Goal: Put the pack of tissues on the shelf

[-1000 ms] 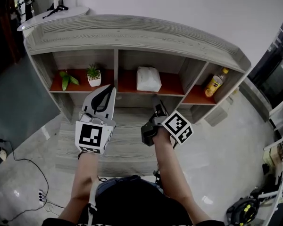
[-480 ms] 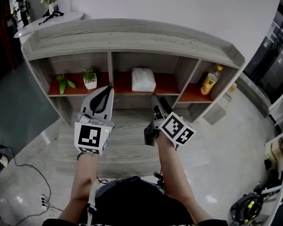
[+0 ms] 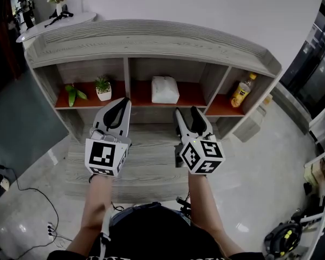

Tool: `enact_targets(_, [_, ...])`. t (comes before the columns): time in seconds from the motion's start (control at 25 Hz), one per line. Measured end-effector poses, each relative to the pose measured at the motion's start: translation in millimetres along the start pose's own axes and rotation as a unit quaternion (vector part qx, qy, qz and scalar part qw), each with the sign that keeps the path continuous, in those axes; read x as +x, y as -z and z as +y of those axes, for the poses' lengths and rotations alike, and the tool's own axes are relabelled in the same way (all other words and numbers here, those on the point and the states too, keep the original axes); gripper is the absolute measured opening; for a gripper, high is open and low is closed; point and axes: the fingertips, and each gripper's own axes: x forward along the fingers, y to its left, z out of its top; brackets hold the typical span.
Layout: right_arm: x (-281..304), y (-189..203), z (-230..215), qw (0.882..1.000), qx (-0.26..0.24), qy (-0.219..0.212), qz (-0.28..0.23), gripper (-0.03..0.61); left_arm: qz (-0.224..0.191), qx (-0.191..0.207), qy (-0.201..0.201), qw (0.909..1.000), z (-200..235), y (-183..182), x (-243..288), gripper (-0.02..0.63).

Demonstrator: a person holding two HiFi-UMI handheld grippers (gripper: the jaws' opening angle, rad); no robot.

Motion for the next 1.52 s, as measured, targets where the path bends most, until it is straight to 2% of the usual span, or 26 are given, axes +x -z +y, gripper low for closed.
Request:
enact_targets(0.28, [-11, -20, 11, 0.993, -0.118, -0.003, -0.016, 0.227, -0.002, 0.009, -0.001, 1.0000, -3, -2, 0, 0.012])
enact_targets(0.56, [-24, -38, 19, 0.983, -0.176, -0.007, -0.048, 0.190, -0.010, 0.008, 0.002, 0.9999, -6, -8, 4, 0.012])
enact_targets(0.8, [-31, -50, 14, 0.979, -0.195, 0.015, -0.062, 0.106, -0.014, 0.004, 0.009, 0.9999, -11, -9, 9, 0.012])
enact_targets(0.88, [-32, -51, 12, 0.979, -0.194, 0.024, -0.064, 0.063, -0.015, 0.004, 0.010, 0.9998, -11, -9, 9, 0.012])
enact_targets(1.0, [-34, -51, 11, 0.979, -0.190, 0.029, -0.062, 0.032, -0.018, 0.004, 0.011, 0.9998, -12, -11, 9, 0.012])
enact_targets(1.52, [-40, -51, 21, 0.977, -0.201, 0.028, -0.059, 0.015, -0.021, 0.005, 0.006, 0.9997, -9, -15, -2, 0.012])
